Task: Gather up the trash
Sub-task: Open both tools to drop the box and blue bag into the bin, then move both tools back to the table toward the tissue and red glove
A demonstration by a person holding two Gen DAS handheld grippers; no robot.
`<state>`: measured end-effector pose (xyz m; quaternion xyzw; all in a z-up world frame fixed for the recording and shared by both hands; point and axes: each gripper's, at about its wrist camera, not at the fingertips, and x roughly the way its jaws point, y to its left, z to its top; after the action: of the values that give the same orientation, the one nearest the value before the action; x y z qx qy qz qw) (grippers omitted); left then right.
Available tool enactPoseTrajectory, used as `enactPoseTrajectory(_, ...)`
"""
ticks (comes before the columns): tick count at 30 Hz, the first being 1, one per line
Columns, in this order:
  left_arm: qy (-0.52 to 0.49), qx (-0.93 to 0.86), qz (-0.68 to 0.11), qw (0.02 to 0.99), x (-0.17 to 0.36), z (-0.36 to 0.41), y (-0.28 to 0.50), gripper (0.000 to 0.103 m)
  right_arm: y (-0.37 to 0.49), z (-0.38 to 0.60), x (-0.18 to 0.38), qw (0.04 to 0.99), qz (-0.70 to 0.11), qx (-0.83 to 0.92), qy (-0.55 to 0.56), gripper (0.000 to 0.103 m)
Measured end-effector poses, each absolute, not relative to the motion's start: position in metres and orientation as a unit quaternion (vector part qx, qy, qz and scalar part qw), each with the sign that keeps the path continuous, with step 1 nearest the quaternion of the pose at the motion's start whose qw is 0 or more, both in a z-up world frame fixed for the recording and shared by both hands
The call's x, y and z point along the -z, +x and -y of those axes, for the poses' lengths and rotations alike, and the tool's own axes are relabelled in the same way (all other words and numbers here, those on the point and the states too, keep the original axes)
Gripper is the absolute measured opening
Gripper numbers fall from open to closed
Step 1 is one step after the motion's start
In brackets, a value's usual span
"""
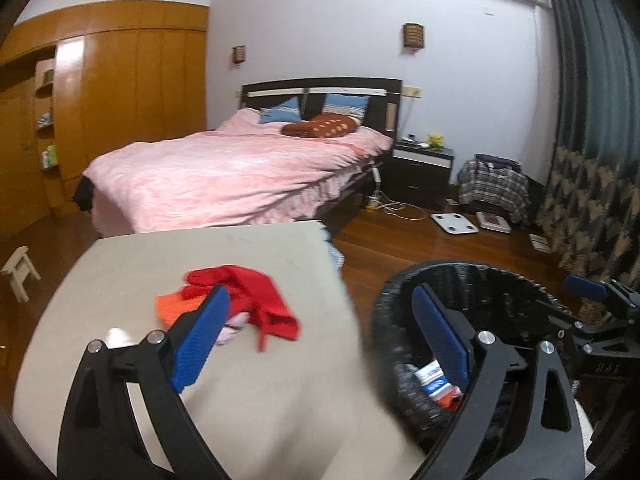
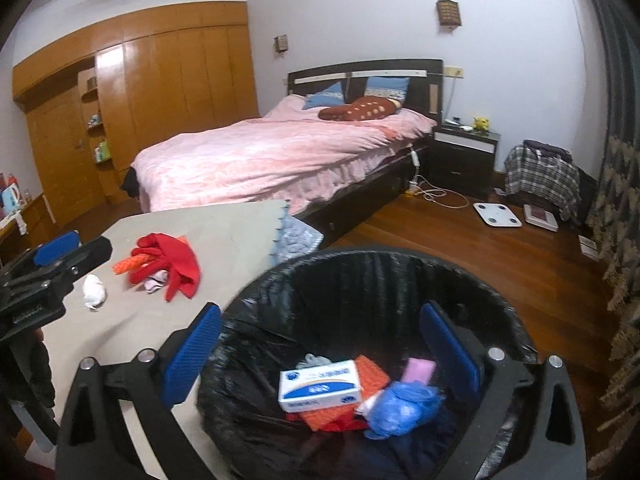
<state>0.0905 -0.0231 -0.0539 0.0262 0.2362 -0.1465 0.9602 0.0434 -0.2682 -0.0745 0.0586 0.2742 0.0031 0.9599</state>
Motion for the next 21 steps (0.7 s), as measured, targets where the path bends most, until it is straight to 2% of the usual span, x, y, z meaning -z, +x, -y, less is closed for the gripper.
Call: enactPoseTrajectory(21,0.005,0.044,-0.238,0.97,0.048,-0.085,0.101,0.09,0.11,0.156,0.074,0.958,-0.269,-0.096,0.024,0.097)
